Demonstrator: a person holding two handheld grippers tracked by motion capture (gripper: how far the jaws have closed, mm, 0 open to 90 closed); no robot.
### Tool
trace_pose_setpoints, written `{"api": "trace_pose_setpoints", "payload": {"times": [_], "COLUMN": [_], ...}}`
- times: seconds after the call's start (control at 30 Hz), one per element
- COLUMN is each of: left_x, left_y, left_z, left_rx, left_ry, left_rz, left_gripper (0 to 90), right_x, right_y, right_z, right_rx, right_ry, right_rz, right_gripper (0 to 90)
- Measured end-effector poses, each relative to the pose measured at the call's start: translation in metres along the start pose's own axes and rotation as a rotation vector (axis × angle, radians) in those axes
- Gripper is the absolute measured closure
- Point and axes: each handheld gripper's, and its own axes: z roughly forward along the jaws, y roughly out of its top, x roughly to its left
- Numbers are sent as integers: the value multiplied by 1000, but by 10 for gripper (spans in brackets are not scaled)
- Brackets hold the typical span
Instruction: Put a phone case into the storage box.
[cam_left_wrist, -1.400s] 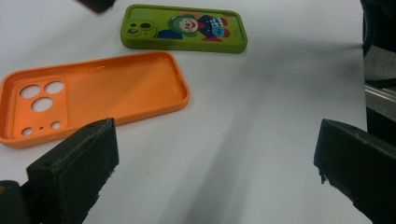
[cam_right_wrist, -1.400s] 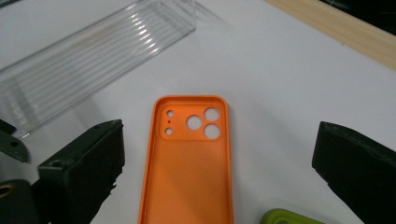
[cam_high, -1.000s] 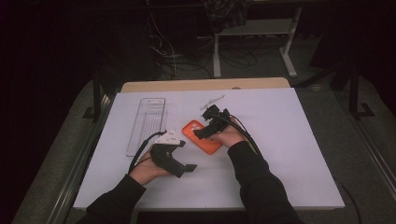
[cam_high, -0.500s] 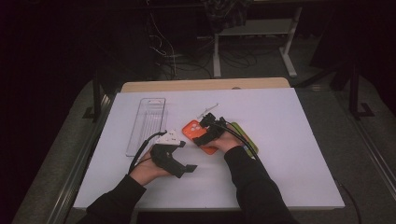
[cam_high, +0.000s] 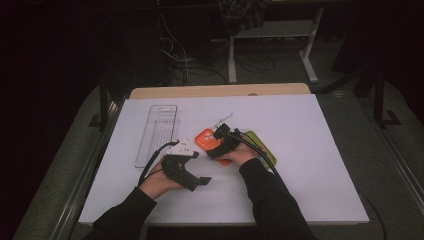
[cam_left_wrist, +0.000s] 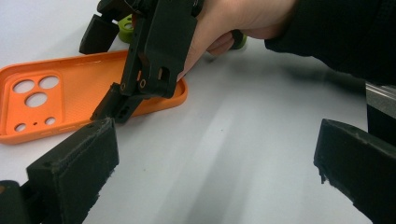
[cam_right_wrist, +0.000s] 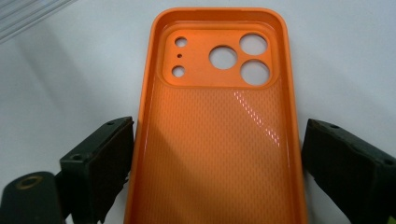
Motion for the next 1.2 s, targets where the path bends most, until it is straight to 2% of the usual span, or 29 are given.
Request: {"api": "trace_pose_setpoints", "payload": {"times": [0.13,0.3,0.6,0.7,0.87,1.03,1.17,1.2], "left_x": [0,0,1,1,1,1,2,1], "left_y": [0,0,0,-1,-1,-1,-1,-1], "left_z": [0,0,1,2,2,2,3,4], "left_rx": [0,0,2,-1,-2,1,7,0], "left_ry": [0,2,3,0,0,-1,-3,-3], "left_rz": [-1,0,-4,-5,-6,-2,-6,-19], "left_gripper": [0,0,0,0,0,0,0,0], "right_x": [2,7,7,6,5,-3,-7,-7], "right_y": [-1,-2,-2,0,4,4,2,2], "right_z": [0,0,-1,-2,-19,-40,-58,-63], "right_rx": [-3,-9,-8,2,-7,0,-11,-14], "right_ry": [-16,-46,-44,-26,-24,-25,-17,-19], "right_rz": [0,-28,-17,5,-6,-9,-17,-16], "right_gripper": [109,142,149,150,150,150,150,150]}}
